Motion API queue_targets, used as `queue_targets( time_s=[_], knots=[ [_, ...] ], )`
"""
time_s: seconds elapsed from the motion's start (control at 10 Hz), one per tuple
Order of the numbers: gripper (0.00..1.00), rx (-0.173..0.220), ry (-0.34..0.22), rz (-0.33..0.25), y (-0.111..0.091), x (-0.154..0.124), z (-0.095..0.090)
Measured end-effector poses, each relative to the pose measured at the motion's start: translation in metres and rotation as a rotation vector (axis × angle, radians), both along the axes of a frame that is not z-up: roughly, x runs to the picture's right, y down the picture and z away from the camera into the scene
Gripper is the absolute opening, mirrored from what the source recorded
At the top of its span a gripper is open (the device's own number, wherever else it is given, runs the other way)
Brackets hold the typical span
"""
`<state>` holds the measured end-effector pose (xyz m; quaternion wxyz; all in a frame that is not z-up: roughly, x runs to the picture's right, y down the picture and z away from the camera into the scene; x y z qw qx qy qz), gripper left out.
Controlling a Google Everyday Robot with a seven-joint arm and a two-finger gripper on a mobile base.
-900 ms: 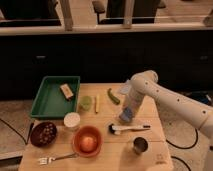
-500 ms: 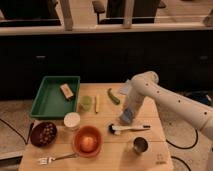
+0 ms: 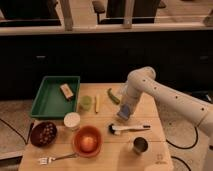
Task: Place sponge in plastic cup
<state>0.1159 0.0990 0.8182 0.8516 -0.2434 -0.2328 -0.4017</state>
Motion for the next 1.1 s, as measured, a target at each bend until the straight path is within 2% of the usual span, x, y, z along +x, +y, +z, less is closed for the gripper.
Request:
queue_targets(
  time_s=[0.6,1.1],
  knots=[
    [0.00,0.014,-0.054,-0.077,-0.041,-0.050,0.002],
    [0.00,0.004,-0.101,-0.151,-0.063,-0.092,0.012]
  ],
)
